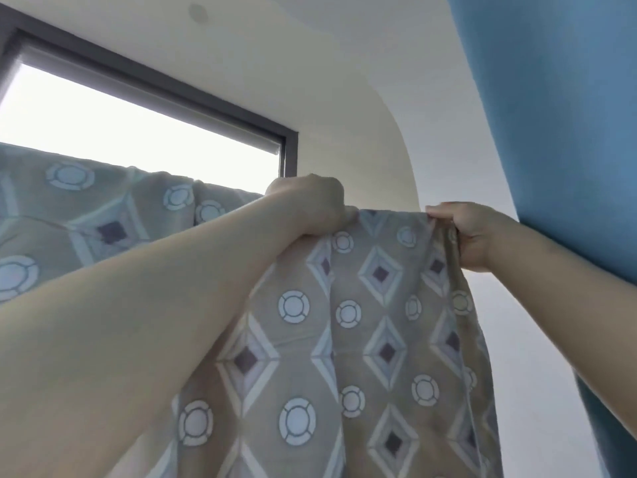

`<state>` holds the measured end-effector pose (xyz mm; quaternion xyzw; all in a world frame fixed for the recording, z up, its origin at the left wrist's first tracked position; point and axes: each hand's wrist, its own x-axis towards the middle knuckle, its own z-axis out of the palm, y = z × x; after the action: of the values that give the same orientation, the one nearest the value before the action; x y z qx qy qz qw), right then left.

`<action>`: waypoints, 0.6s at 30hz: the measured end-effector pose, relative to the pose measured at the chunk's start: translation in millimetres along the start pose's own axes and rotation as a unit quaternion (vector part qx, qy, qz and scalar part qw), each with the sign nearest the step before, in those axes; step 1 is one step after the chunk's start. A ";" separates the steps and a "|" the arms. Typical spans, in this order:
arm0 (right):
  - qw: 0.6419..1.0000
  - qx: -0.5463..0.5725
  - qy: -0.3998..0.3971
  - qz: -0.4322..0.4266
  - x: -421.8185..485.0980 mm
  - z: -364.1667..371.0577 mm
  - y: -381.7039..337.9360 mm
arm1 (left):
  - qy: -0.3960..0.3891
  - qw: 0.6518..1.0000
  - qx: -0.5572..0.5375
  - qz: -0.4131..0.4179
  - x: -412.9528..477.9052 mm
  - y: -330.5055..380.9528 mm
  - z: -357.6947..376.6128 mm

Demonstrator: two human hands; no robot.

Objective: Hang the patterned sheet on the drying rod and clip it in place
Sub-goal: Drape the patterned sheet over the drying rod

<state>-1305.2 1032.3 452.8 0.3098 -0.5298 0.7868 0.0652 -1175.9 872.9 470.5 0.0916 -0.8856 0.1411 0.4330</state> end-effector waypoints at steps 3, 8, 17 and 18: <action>0.999 0.009 -0.001 -0.041 -9.3 -9.1 -3.2 | 0.009 0.999 -0.014 0.038 1.0 8.3 6.5; 0.993 -0.087 -0.074 -0.020 -26.3 -16.8 -1.7 | 0.061 0.995 -0.078 0.032 6.6 15.4 14.5; 0.991 -0.019 0.120 -0.051 -22.3 -58.2 -22.8 | 0.151 0.977 -0.147 0.031 36.3 72.7 24.0; 0.994 -0.017 0.103 -0.017 -27.1 -63.9 -24.3 | 0.131 0.970 -0.198 0.045 40.1 77.9 24.9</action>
<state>-1299.8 1104.8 441.2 0.2349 -0.5282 0.8042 0.1385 -1240.9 936.6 474.5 -0.0553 -0.8345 -0.0065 0.5481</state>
